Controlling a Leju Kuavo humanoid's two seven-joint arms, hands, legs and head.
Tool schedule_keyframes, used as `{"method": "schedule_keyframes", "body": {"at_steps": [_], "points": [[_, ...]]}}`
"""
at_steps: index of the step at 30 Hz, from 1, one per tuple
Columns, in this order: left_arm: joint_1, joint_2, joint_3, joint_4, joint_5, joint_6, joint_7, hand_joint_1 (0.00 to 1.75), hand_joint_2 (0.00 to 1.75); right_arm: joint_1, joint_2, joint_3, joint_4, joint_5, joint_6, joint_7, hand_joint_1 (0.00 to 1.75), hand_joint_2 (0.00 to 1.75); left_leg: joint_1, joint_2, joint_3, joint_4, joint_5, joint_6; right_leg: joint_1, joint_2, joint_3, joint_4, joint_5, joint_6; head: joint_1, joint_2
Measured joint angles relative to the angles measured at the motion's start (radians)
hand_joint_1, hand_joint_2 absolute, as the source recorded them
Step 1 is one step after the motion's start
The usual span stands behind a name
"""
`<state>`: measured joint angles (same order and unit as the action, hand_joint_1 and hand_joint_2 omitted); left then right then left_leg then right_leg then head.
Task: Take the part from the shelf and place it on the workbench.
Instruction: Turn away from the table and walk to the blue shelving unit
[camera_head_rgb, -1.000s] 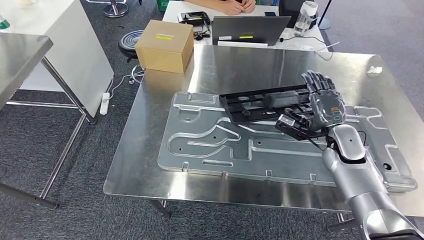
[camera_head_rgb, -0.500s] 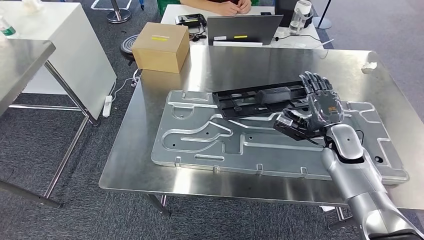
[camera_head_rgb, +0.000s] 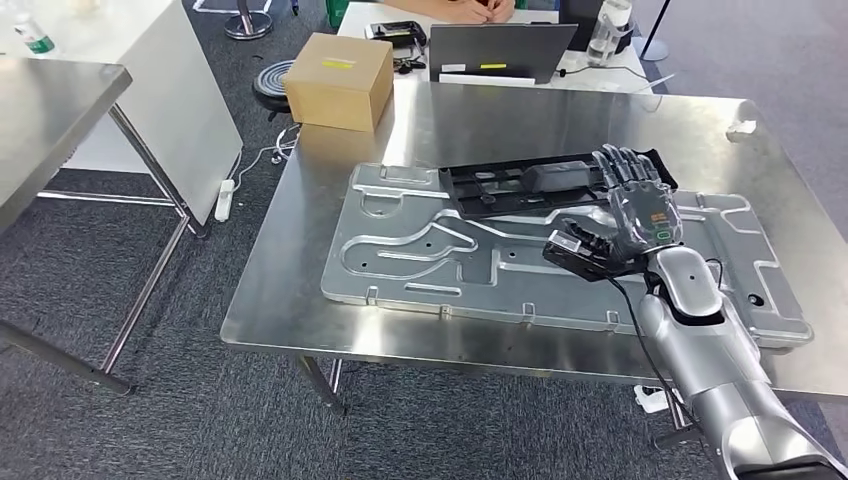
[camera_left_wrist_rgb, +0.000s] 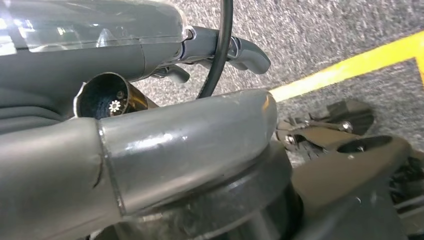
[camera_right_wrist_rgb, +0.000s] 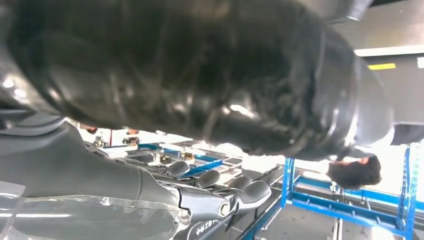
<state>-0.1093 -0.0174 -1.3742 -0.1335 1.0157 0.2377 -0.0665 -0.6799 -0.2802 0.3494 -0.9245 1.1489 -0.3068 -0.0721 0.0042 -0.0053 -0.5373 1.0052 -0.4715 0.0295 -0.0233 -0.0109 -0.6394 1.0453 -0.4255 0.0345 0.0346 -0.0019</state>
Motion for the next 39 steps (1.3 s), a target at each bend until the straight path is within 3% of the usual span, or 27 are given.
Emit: {"method": "schedule_keyframes", "body": {"at_steps": [1, 3, 4, 5, 6, 7, 9, 11, 14, 15, 16, 19, 20, 21, 22, 24, 26, 27, 29, 30, 31, 34, 35, 36, 37, 39], "points": [[0.0, -0.002, -0.001, 0.0, 0.0, 0.001, 0.0, 0.0, 0.0, -0.001, 0.0, 0.001, 0.002, 0.0, 0.0, 0.0, 0.0, 0.0, 0.002, 0.002, -0.008, -0.004, 0.011, 0.009, 0.0, 0.002, -0.012, 0.03, -0.032, 0.003, 0.0, 0.0], [-0.001, -0.004, -0.001, 0.0, 0.0, 0.002, 0.0, 0.0, 0.0, -0.001, -0.001, 0.002, 0.005, 0.0, 0.001, 0.0, 0.0, 0.0, 0.0, 0.004, -0.031, -0.004, 0.03, 0.021, 0.0, 0.006, -0.05, 0.142, -0.124, 0.005, 0.001, 0.0], [-0.002, -0.005, -0.002, 0.0, 0.0, 0.002, 0.0, 0.0, 0.0, -0.001, -0.001, 0.003, 0.008, 0.0, 0.001, 0.0, 0.0, 0.0, -0.001, 0.004, -0.044, -0.002, 0.039, 0.022, -0.001, 0.007, -0.066, 0.204, -0.158, 0.006, 0.001, 0.0], [-0.002, -0.007, -0.002, 0.0, 0.0, 0.002, 0.0, 0.0, 0.0, -0.001, -0.001, 0.004, 0.01, 0.0, 0.002, 0.0, 0.0, 0.0, -0.002, 0.004, -0.058, 0.0, 0.047, 0.022, 0.0, 0.007, -0.072, 0.247, -0.172, 0.008, 0.001, 0.0], [-0.001, -0.008, -0.003, 0.0, -0.001, 0.002, 0.0, 0.0, 0.0, 0.0, -0.001, 0.006, 0.012, 0.0, 0.002, 0.0, 0.0, 0.0, -0.003, 0.004, -0.072, 0.004, 0.055, 0.021, 0.0, 0.007, -0.063, 0.26, -0.165, 0.008, 0.001, 0.0], [-0.001, -0.008, -0.004, 0.0, -0.001, 0.002, 0.0, 0.0, 0.0, 0.0, -0.001, 0.007, 0.013, 0.0, 0.002, 0.0, 0.0, 0.0, -0.003, 0.004, -0.085, 0.009, 0.061, 0.02, 0.0, 0.007, -0.037, 0.237, -0.142, 0.007, 0.001, 0.0], [-0.001, -0.01, -0.005, 0.0, -0.001, 0.002, 0.0, 0.0, 0.0, -0.002, -0.001, 0.01, 0.014, 0.0, 0.002, 0.0, 0.0, 0.0, -0.004, 0.003, -0.108, 0.02, 0.072, 0.013, 0.0, 0.008, 0.054, 0.111, -0.102, 0.002, 0.001, 0.0], [-0.002, -0.013, -0.007, 0.0, -0.001, 0.003, 0.0, 0.0, 0.0, -0.005, 0.0, 0.012, 0.013, 0.0, 0.002, 0.0, 0.0, 0.0, -0.006, 0.003, -0.119, 0.026, 0.084, 0.003, 0.005, 0.009, 0.117, 0.007, -0.097, -0.006, 0.0, 0.0], [-0.002, -0.016, -0.008, 0.0, -0.001, 0.005, 0.001, 0.0, 0.0, -0.007, 0.0, 0.014, 0.014, 0.0, 0.005, 0.002, 0.0, 0.0, -0.006, 0.001, -0.126, 0.025, 0.101, -0.015, 0.009, 0.009, 0.113, -0.017, -0.087, -0.023, 0.0, 0.0], [-0.002, -0.017, -0.008, 0.0, -0.001, 0.005, 0.001, 0.0, 0.0, -0.008, 0.001, 0.015, 0.015, 0.001, 0.007, 0.004, 0.0, 0.0, -0.005, 0.0, -0.134, 0.033, 0.089, -0.021, 0.007, 0.007, 0.105, -0.02, -0.077, -0.031, 0.0, 0.0], [-0.002, -0.018, -0.008, 0.0, -0.001, 0.005, 0.002, 0.0, 0.0, -0.008, 0.002, 0.016, 0.016, 0.002, 0.01, 0.005, 0.0, 0.0, -0.004, -0.001, -0.145, 0.057, 0.057, -0.026, 0.004, 0.004, 0.095, -0.023, -0.065, -0.039, 0.0, 0.0], [-0.002, -0.02, -0.009, 0.0, -0.001, 0.005, 0.003, 0.0, 0.0, -0.007, 0.002, 0.017, 0.019, 0.004, 0.013, 0.009, 0.0, 0.0, 0.002, 0.0, -0.19, 0.222, -0.083, -0.038, 0.001, 0.001, 0.054, -0.023, -0.029, -0.051, -0.002, 0.0], [-0.002, -0.021, -0.009, 0.0, -0.001, 0.005, 0.003, 0.0, 0.0, -0.007, 0.003, 0.017, 0.021, 0.004, 0.013, 0.01, 0.0, 0.0, 0.004, 0.0, -0.196, 0.276, -0.1, -0.041, 0.001, 0.0, 0.038, -0.022, -0.018, -0.05, -0.002, 0.0], [-0.003, -0.021, -0.009, 0.0, -0.001, 0.006, 0.003, 0.0, 0.0, -0.006, 0.003, 0.018, 0.023, 0.004, 0.013, 0.011, 0.0, 0.0, 0.005, 0.0, -0.19, 0.305, -0.095, -0.044, 0.001, 0.0, 0.023, -0.02, -0.007, -0.048, -0.002, 0.0], [-0.003, -0.021, -0.009, 0.0, -0.001, 0.006, 0.003, 0.0, 0.0, -0.005, 0.003, 0.018, 0.025, 0.004, 0.013, 0.011, 0.0, 0.0, 0.007, 0.0, -0.167, 0.3, -0.072, -0.045, 0.001, -0.001, 0.008, -0.017, 0.003, -0.045, -0.002, 0.0], [-0.004, -0.022, -0.009, 0.0, -0.001, 0.006, 0.003, 0.0, 0.0, -0.004, 0.003, 0.02, 0.027, 0.004, 0.013, 0.012, 0.0, 0.0, 0.008, 0.0, -0.075, 0.193, -0.028, -0.043, 0.0, -0.001, -0.017, -0.012, 0.02, -0.038, -0.002, 0.0], [-0.006, -0.022, -0.009, 0.0, -0.001, 0.006, 0.002, 0.0, 0.0, -0.005, 0.001, 0.02, 0.028, 0.004, 0.014, 0.012, 0.0, 0.0, 0.004, -0.002, 0.016, 0.057, -0.037, -0.034, 0.001, -0.001, -0.03, -0.008, 0.036, -0.026, -0.002, 0.0], [-0.007, -0.022, -0.009, 0.0, -0.001, 0.006, 0.002, 0.0, 0.0, -0.006, 0.001, 0.021, 0.028, 0.004, 0.014, 0.012, 0.0, 0.0, 0.001, -0.002, 0.038, 0.019, -0.048, -0.029, 0.001, -0.002, -0.032, -0.009, 0.045, -0.019, -0.002, 0.0], [-0.008, -0.023, -0.009, 0.0, -0.001, 0.006, 0.002, 0.0, 0.0, -0.008, -0.001, 0.021, 0.03, 0.004, 0.015, 0.012, 0.0, 0.0, -0.002, -0.002, 0.036, 0.004, -0.041, -0.014, 0.0, -0.002, -0.032, -0.016, 0.061, -0.004, -0.001, 0.0], [-0.008, -0.023, -0.009, 0.0, -0.001, 0.006, 0.002, 0.0, 0.0, -0.007, -0.002, 0.021, 0.031, 0.004, 0.015, 0.012, 0.0, 0.0, -0.001, 0.001, 0.031, 0.0, -0.03, -0.005, -0.002, 0.0, -0.036, -0.013, 0.054, 0.002, -0.001, 0.0], [-0.008, -0.024, -0.009, 0.0, -0.001, 0.007, 0.002, 0.0, 0.0, -0.007, -0.003, 0.021, 0.032, 0.004, 0.015, 0.012, 0.0, 0.0, 0.001, 0.004, 0.023, -0.003, -0.017, 0.006, -0.003, 0.002, -0.044, 0.005, 0.027, 0.007, -0.001, 0.0], [-0.01, -0.025, -0.009, 0.0, -0.001, 0.007, 0.002, 0.0, 0.0, -0.007, -0.008, 0.021, 0.037, 0.003, 0.016, 0.014, 0.0, 0.0, -0.001, 0.008, -0.02, -0.004, 0.021, 0.023, -0.005, 0.007, -0.09, 0.163, -0.119, 0.015, 0.0, 0.0], [-0.01, -0.026, -0.009, 0.0, -0.001, 0.007, 0.002, 0.0, 0.0, -0.007, -0.009, 0.021, 0.039, 0.003, 0.016, 0.014, 0.0, 0.0, -0.003, 0.008, -0.037, -0.003, 0.033, 0.024, -0.004, 0.007, -0.1, 0.223, -0.144, 0.017, 0.0, 0.0], [-0.009, -0.027, -0.009, 0.0, -0.001, 0.006, 0.002, 0.0, 0.0, -0.007, -0.009, 0.021, 0.04, 0.003, 0.016, 0.014, 0.0, 0.0, -0.005, 0.008, -0.055, 0.0, 0.044, 0.023, -0.003, 0.007, -0.1, 0.264, -0.144, 0.018, -0.001, 0.0], [-0.009, -0.027, -0.009, 0.0, -0.001, 0.006, 0.001, 0.0, 0.0, -0.007, -0.009, 0.021, 0.042, 0.003, 0.016, 0.014, 0.0, 0.0, -0.006, 0.008, -0.073, 0.004, 0.055, 0.023, -0.002, 0.007, -0.085, 0.273, -0.122, 0.017, -0.001, 0.0], [-0.009, -0.028, -0.009, 0.0, -0.001, 0.005, 0.001, 0.0, 0.0, -0.008, -0.01, 0.021, 0.045, 0.001, 0.016, 0.014, 0.0, 0.0, -0.007, 0.008, -0.104, 0.014, 0.073, 0.019, 0.001, 0.008, -0.003, 0.192, -0.071, 0.009, -0.001, 0.0]]}}
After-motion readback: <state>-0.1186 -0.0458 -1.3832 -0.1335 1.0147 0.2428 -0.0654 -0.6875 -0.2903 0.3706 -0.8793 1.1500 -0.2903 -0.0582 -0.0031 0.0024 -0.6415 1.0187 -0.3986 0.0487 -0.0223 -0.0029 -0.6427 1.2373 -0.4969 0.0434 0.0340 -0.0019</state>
